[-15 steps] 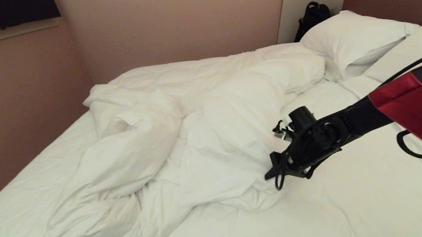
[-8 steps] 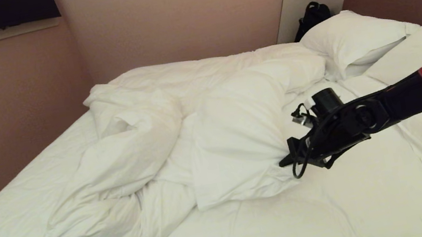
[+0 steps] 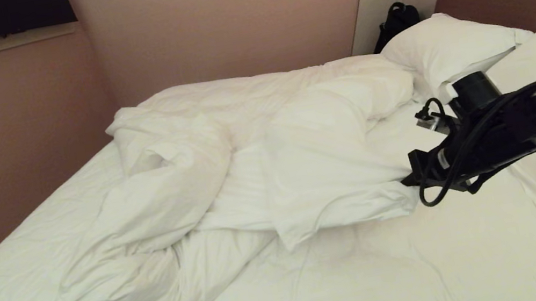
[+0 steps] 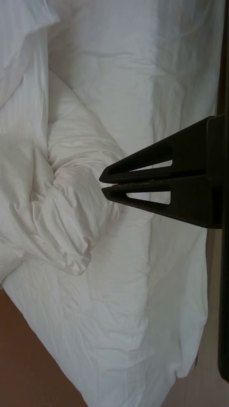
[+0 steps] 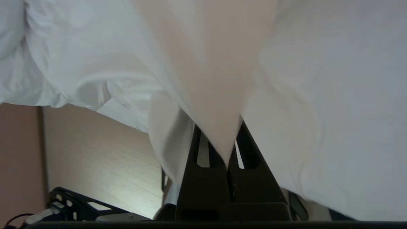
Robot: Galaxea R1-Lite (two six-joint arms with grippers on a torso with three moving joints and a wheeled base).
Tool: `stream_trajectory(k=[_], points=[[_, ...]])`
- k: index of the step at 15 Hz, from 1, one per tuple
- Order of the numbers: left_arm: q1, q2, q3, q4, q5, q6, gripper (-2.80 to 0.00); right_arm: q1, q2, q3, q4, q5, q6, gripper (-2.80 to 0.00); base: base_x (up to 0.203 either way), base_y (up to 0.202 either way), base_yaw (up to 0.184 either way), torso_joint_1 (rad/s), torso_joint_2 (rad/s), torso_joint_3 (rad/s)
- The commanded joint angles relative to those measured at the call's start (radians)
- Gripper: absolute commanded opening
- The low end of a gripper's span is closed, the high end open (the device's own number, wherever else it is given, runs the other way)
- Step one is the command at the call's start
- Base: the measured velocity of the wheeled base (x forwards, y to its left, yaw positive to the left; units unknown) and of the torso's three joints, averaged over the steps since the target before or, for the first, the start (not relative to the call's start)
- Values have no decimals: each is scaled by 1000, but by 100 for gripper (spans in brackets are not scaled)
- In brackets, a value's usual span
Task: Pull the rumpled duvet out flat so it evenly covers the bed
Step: Flatten the corners of the folded blanket
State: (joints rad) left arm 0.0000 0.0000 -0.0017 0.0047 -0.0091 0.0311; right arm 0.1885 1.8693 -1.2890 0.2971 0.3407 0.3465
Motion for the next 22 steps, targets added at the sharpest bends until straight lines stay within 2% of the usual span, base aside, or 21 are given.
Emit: stream_trajectory(k=[1,5,11,19,22], points=[[0,0,-1,0,0,0,-280,-1,-82,17,64,-66,-12,-280,0,0,0,0,0,0],[0,0,0,0,0,0,-280,-1,-110,17,111,-145,-46,-280,0,0,0,0,0,0],[0,0,0,1,0,0,-280,-12,-75,31,111,-146,-43,-280,0,0,0,0,0,0],[0,0,-1,1,0,0,-280,-17,-112,128,98,-105,-49,-280,0,0,0,0,0,0],[0,0,0,0,0,0,-280,-27,-171,207,95,-104,-59,-280,0,0,0,0,0,0]])
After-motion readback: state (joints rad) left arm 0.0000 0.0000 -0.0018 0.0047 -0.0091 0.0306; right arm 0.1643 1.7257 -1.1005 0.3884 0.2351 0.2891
